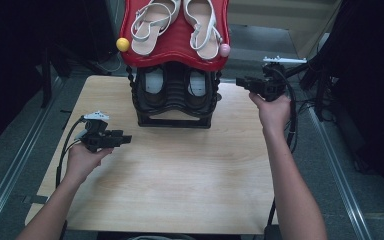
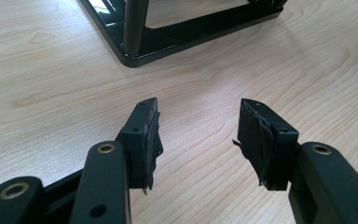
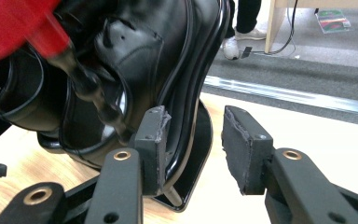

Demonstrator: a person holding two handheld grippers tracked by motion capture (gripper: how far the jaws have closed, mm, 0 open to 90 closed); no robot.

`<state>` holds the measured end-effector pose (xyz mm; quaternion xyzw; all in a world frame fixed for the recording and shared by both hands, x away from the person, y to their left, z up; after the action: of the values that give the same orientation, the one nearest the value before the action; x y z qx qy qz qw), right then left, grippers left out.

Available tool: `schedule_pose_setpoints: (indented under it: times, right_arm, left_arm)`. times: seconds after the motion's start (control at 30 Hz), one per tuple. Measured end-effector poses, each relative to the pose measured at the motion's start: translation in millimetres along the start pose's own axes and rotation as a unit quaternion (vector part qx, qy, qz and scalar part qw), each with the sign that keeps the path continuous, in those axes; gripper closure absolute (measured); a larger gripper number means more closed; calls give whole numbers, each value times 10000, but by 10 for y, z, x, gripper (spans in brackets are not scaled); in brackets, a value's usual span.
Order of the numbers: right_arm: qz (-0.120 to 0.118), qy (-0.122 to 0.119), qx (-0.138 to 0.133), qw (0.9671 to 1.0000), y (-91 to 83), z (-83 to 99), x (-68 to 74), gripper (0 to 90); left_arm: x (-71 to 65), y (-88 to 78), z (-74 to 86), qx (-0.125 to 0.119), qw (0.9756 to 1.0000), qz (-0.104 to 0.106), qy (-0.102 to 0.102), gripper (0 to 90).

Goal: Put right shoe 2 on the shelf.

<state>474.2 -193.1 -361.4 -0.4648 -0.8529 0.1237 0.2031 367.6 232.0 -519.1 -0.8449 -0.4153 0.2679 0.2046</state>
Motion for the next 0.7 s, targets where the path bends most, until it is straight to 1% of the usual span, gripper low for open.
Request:
schedule_pose_setpoints:
  times: [0.17,0.2,0.27,0.37,0.7]
  right_arm:
    - [-79,71,30,9999,35,176,-28,614]
    - [-79,71,30,9999,35,176,-28,614]
    - [-113,82,61,9999,62,297,-29,616]
    - [-150,94,86,9998,89,397,-25,618]
    - [-262,123,294,9991,158,762,14,618]
  left_arm:
    - [-12,17,5,2,10000,-2,27,487]
    - [-12,17,5,2,10000,-2,27,487]
    - [-17,18,3,-5,10000,4,21,486]
    - [-16,19,4,4,10000,3,50,487]
    - [-12,19,2,-2,10000,10,41,485]
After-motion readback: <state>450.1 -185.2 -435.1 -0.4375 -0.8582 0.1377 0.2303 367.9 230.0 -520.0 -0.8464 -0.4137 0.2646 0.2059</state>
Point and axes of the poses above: each handheld gripper's, and its own axes: y roughly forward along the jaws, z roughly out of its underside, x roughly to its left, the point moved 5 cm from there along y, roughly forward along the jaws, and after that the axes turned 7 degrees about -x, right-handed, at the moved point
